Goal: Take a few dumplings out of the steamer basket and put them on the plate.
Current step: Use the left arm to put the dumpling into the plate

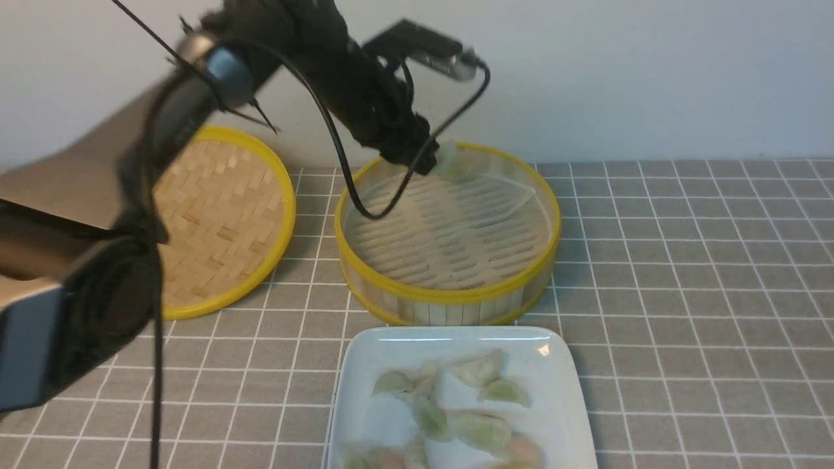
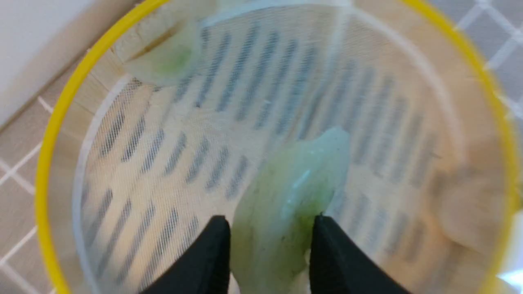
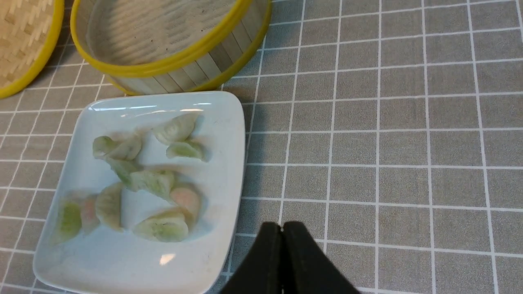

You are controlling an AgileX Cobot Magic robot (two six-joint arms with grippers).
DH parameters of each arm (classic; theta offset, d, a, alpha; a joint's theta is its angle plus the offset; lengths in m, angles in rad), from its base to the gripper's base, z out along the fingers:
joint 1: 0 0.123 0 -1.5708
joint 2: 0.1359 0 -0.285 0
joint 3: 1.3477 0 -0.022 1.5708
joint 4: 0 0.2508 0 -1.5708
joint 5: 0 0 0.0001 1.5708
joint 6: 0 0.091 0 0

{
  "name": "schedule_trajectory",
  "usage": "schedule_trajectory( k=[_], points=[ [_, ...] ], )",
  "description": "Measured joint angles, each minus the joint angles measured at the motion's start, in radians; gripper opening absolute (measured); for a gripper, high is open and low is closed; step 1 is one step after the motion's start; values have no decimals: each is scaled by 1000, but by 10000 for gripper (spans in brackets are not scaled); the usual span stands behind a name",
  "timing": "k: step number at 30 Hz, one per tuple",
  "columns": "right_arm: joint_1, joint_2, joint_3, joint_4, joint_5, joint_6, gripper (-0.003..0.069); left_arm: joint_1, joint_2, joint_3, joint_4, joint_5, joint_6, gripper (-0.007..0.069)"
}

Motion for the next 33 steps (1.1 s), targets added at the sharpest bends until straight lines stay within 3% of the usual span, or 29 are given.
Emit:
schedule_trajectory(
  k=[4, 10, 18, 24, 33],
  points=[
    [0, 0, -1, 17, -4, -1, -15, -1, -117, 0, 0, 29, -75, 226],
    [0, 0, -1, 27, -7, -18, -15, -20, -277, 59, 24, 41, -278, 226],
    [0, 0, -1, 28, -11, -53, -15, -160, -604, 535, 65, 42, -297, 226],
    [0, 0, -1, 28, -11, -53, -15, -298, -637, 941, 71, 38, -294, 226],
    [0, 0, -1, 28, -11, -88, -15, -385, -493, 1082, 62, -52, -258, 226]
  ],
)
